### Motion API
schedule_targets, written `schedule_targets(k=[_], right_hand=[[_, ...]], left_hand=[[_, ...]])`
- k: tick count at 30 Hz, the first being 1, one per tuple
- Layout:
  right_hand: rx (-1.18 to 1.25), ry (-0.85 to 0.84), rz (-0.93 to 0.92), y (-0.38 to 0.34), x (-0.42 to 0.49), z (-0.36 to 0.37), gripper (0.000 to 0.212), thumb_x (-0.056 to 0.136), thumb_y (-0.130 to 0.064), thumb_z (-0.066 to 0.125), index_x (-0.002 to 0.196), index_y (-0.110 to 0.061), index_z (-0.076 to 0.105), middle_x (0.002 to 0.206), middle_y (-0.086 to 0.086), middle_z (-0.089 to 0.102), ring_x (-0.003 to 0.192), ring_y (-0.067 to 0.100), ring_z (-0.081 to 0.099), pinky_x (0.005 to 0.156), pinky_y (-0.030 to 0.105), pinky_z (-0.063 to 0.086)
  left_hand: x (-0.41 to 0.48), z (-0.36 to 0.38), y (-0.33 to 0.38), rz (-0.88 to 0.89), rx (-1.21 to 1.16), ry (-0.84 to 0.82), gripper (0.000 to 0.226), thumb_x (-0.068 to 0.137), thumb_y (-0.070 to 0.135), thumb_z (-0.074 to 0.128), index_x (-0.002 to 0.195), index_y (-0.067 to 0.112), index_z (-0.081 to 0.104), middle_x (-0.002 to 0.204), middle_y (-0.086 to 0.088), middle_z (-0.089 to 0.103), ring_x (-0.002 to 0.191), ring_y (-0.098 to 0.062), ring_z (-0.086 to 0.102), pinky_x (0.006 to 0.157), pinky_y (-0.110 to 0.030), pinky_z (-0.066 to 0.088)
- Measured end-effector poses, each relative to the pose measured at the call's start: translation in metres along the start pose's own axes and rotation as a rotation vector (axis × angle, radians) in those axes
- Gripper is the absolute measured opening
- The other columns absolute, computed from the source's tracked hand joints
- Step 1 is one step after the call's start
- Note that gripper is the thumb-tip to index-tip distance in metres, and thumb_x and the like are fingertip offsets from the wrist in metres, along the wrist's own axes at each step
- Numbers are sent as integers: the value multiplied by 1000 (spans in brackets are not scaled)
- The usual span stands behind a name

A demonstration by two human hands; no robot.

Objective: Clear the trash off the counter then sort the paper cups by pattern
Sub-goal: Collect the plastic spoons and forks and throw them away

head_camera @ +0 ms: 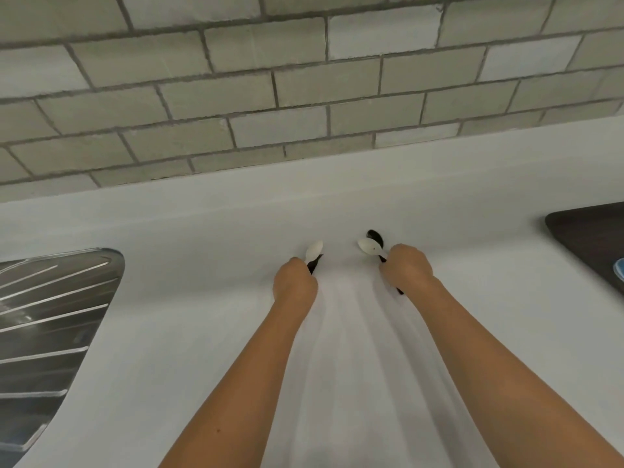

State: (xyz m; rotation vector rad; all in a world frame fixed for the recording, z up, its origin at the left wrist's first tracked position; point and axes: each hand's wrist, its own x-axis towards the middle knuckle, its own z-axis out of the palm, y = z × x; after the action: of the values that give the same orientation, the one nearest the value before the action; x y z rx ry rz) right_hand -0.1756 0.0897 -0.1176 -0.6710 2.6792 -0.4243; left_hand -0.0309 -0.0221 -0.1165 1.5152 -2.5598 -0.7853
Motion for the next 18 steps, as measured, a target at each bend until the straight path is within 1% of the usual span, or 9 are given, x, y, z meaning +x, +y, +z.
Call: schedule_targets(k=[1, 2, 4, 5, 7, 10, 13, 16, 18], right_hand=[[8, 21, -36, 0, -5, 2, 26, 96, -17, 46, 71, -11, 46, 65, 0, 44, 72, 23, 52, 45, 25, 29], [33, 23, -65, 1, -9, 5, 23, 96, -16, 46, 74, -10, 47, 69, 0, 46, 76, 23, 50, 47, 26, 29], [112, 6, -133, -3, -23, 9, 12, 96, -14, 44, 96, -6, 52, 84, 6, 54, 79, 23, 48, 58, 28, 33], [136, -19, -162, -6, -30, 12, 16, 96, -12, 43, 106, -4, 52, 92, 10, 57, 80, 24, 48, 63, 28, 33], [184, -108, -209, -12, -45, 20, 20, 96, -11, 41, 113, -7, 50, 96, 11, 56, 82, 24, 48, 65, 29, 33], [349, -211, -234, -24, -78, 32, 17, 91, -5, 41, 103, -14, 49, 88, 7, 55, 79, 23, 51, 59, 27, 35], [593, -264, -197, -36, -122, 44, 20, 89, -1, 38, 91, -19, 47, 80, 8, 59, 62, 18, 53, 51, 20, 40], [745, -292, -176, -48, -169, 58, 15, 90, -2, 39, 92, -12, 49, 72, 2, 49, 53, 14, 42, 43, 18, 32], [862, -295, -169, -54, -200, 71, 16, 92, -6, 42, 102, -4, 54, 69, 0, 42, 52, 12, 36, 45, 20, 28]], left_hand=[[-3, -1, -6, 15, 10, -7, 19, 94, 11, 50, 108, -1, 55, 108, -16, 65, 90, -28, 60, 68, -31, 42], [-7, -3, -12, 29, 15, -7, 17, 93, 9, 50, 105, -1, 56, 103, -15, 65, 82, -25, 57, 64, -30, 40], [-16, -6, -25, 53, 23, -5, 14, 91, 9, 51, 100, 1, 57, 85, -7, 61, 75, -21, 50, 55, -27, 35], [-20, -7, -32, 67, 25, -4, 11, 90, 10, 52, 97, 2, 56, 75, -2, 54, 73, -21, 49, 50, -27, 32], [-28, -11, -46, 84, 4, -4, 8, 88, 13, 54, 84, 7, 52, 64, 2, 44, 67, -21, 49, 46, -24, 29], [-44, -19, -69, 93, -25, -21, 14, 92, 15, 49, 81, 8, 52, 66, 1, 47, 62, -19, 47, 49, -26, 32], [-66, -27, -96, 146, -46, -9, 16, 97, 13, 42, 100, 4, 55, 85, -9, 57, 77, -27, 53, 63, -30, 38], [-98, -39, -125, 117, -368, -79, 9, 99, 15, 40, 93, 14, 47, 82, -11, 58, 67, -25, 56, 62, -33, 45], [-125, -48, -142, 67, -628, -175, 16, 100, 16, 41, 85, 20, 47, 72, -7, 54, 53, -18, 52, 52, -28, 45]])
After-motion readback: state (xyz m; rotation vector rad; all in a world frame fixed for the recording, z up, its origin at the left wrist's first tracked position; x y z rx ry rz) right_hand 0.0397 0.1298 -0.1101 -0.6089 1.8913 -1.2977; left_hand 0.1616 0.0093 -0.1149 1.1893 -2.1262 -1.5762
